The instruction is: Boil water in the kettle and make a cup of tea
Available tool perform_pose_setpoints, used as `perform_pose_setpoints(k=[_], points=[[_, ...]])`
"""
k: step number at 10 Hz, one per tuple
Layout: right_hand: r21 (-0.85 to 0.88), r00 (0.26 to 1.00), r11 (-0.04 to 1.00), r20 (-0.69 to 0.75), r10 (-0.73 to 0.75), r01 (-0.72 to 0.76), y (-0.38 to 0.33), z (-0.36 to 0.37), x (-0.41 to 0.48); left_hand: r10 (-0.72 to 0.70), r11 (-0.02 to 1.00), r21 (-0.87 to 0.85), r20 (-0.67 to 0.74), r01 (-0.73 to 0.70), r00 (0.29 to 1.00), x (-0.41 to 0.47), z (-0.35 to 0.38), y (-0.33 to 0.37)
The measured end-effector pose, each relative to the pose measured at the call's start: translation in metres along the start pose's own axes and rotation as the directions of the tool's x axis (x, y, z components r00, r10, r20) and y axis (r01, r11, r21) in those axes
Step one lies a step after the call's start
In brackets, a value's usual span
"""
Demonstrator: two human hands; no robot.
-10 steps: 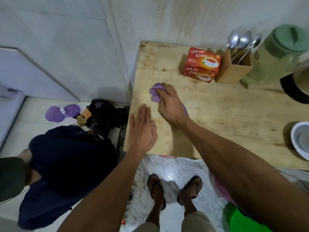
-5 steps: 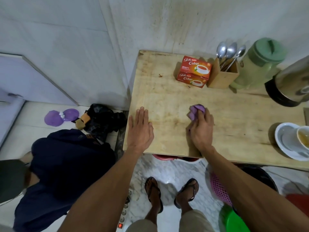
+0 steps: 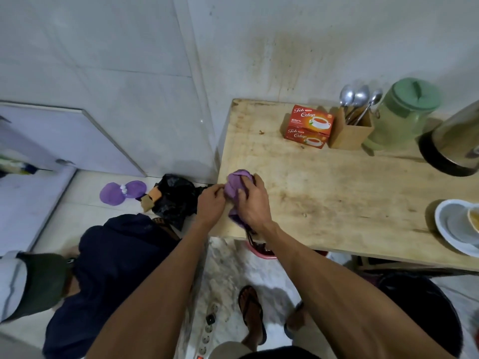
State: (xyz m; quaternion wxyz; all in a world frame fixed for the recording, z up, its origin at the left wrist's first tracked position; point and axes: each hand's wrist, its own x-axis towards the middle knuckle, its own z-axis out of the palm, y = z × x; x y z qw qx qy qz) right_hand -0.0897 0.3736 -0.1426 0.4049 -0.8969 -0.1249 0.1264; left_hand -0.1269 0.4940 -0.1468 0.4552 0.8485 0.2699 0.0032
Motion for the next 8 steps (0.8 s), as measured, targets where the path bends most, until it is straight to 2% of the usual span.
perform_pose_setpoints(k=[1, 2, 3, 4, 7, 8], points=[[-0.01, 0.991, 0.992, -0.062, 0.121, -0.122, 0.006, -0.006, -0.006, -0.056, 0.998, -0.031, 0.055, 0.058, 0.997, 0.001, -0.001, -0.002], [0.023, 0.978, 0.978, -0.015, 0.21, -0.209, 0.007, -0.007, -0.014, -0.102, 0.992, -0.063, 0.108, 0.109, 0.989, -0.005, 0.002, 0.0], [0.15, 0.982, 0.97, 0.026, 0.187, -0.189, 0.001, -0.009, -0.017, -0.114, 0.991, -0.05, 0.115, 0.12, 0.987, -0.007, 0.004, 0.004], [0.197, 0.981, 0.961, 0.056, 0.184, -0.192, 0.0, -0.014, -0.023, -0.111, 0.993, -0.024, 0.082, 0.113, 0.99, -0.008, 0.004, 0.007], [0.113, 0.971, 0.976, 0.169, 0.167, -0.187, 0.01, -0.037, -0.029, -0.042, 0.993, 0.116, 0.132, 0.026, 0.99, -0.009, 0.005, 0.017], [0.181, 0.959, 0.954, 0.2, 0.203, -0.24, 0.012, -0.055, -0.03, -0.037, 0.99, 0.136, 0.1, 0.023, 0.994, -0.011, 0.0, 0.024]])
